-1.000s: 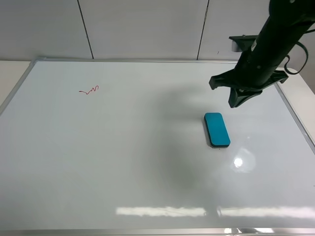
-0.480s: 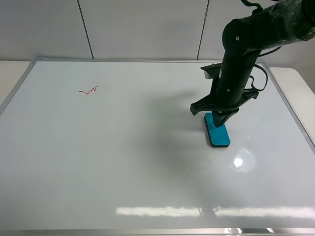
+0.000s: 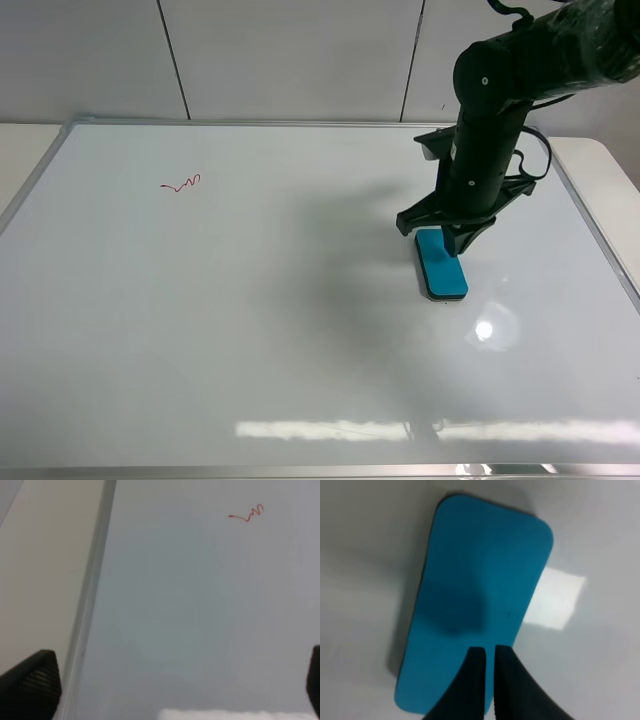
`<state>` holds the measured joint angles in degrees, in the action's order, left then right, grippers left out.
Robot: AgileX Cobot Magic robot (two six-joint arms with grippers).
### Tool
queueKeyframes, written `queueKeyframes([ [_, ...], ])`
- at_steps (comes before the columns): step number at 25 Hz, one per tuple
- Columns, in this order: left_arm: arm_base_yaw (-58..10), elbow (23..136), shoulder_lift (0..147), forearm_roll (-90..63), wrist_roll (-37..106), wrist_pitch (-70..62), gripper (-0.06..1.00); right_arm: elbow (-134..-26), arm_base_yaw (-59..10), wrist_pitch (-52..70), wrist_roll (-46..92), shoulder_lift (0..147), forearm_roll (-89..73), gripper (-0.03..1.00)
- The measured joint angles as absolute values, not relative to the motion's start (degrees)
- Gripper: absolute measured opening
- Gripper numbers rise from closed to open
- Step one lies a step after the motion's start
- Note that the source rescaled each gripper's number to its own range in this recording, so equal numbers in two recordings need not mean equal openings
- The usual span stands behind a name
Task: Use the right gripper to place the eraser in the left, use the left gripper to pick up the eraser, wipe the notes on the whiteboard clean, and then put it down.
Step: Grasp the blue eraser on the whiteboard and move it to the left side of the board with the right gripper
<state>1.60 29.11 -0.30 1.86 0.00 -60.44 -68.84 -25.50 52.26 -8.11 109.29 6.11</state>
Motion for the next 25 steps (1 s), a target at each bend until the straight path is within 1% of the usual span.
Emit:
queueKeyframes([
  [13,1.6,29.1,-0.3,1.9,0.0,-60.4,1.00,-68.9,-25.5,46.8,-8.1,113.3,5.5,0.00],
  [25,1.6,29.1,-0.3,1.9,0.0,-60.4,1.00,-71.0,-27.8,47.4,-5.9,116.4,5.7,0.00],
])
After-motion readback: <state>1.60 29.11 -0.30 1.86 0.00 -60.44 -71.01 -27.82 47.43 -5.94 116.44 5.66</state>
